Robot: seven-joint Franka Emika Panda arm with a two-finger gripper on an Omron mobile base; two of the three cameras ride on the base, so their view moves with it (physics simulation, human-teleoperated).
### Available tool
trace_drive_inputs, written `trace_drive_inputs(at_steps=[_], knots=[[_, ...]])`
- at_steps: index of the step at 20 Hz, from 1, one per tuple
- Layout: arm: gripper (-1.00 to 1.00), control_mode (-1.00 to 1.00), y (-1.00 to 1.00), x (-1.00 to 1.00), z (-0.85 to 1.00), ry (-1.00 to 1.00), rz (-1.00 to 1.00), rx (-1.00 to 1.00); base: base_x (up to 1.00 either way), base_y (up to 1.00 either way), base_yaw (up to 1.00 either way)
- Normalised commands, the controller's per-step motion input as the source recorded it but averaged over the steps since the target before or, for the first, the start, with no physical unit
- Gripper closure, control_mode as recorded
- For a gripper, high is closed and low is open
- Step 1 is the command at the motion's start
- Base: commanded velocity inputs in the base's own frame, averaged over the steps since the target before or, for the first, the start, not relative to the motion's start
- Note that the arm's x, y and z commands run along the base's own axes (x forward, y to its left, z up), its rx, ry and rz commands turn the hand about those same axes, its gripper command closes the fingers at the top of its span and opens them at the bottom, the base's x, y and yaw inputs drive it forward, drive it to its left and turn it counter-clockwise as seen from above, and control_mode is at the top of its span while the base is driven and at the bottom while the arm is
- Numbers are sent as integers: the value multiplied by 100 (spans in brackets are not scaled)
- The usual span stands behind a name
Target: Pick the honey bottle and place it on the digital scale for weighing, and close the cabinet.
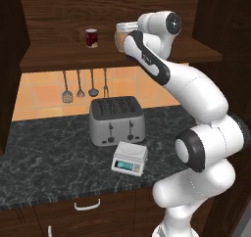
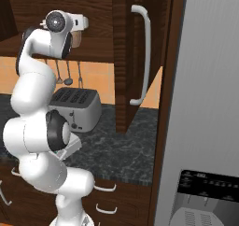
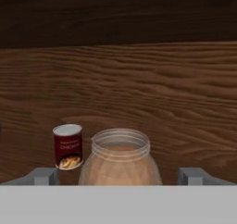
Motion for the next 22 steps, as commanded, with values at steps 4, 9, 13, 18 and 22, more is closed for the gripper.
trace_drive_inputs(at_steps=[4,9,13,18,22], knots=[[-100,-100,6,38,-4,8,0,0,0,0,0],[-100,-100,15,30,-5,1,0,0,0,0,0],[-100,-100,9,24,-11,0,0,0,0,0,0],[-100,-100,0,18,-24,0,0,0,0,0,0],[100,-100,4,25,-17,0,0,0,0,0,0]])
